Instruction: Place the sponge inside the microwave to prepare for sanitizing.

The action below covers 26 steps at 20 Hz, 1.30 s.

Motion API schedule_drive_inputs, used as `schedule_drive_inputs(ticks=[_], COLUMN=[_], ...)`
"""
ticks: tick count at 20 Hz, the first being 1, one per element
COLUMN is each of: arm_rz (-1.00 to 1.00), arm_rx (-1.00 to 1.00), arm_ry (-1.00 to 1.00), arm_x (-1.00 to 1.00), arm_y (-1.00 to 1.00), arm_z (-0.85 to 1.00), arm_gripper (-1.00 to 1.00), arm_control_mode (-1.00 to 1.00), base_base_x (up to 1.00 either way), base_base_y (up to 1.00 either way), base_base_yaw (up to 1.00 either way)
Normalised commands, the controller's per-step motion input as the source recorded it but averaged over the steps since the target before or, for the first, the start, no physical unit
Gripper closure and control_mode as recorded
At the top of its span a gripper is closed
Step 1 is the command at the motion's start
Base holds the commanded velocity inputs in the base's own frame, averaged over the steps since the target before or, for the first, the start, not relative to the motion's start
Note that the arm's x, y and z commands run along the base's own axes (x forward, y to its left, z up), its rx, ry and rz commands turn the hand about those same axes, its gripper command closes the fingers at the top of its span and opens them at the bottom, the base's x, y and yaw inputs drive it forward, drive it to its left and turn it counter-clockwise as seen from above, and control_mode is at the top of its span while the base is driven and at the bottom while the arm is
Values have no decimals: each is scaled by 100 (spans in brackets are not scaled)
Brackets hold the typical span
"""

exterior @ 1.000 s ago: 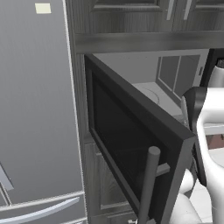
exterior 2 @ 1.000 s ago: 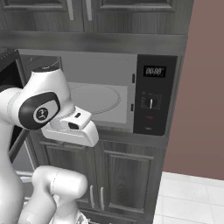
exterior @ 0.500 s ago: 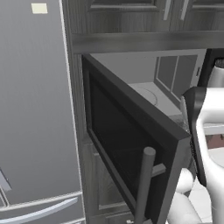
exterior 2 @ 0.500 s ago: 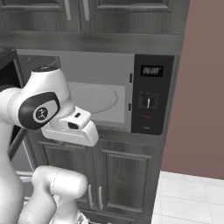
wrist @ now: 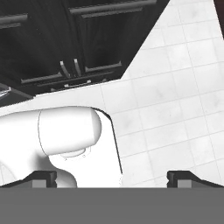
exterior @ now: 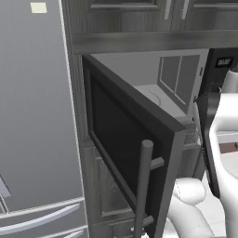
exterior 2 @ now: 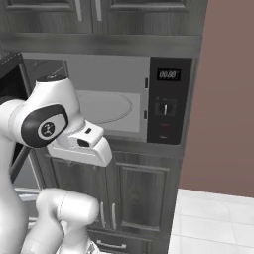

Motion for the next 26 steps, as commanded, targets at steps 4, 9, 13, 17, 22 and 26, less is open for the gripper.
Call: schedule_drive_inputs(ticks=[4,9,13,17,22,26], arm_rz=[0,0,0,0,0,0], arm_rx=[0,0,0,0,0,0], arm_ry=[0,0,0,0,0,0], arm_x=[0,0,0,0,0,0], arm_y=[0,0,0,0,0,0], arm_z=[0,0,0,0,0,0], arm_gripper=[-100,-100,-100,-100,-100,-100], arm_control_mode=[100,100,100,100,100,100], base_base_x=[-31,-55,-51,-23,0,-12], base_base_y=[0,0,0,-11,-25,-2], base_base_yaw=[0,0,0,1,15,24])
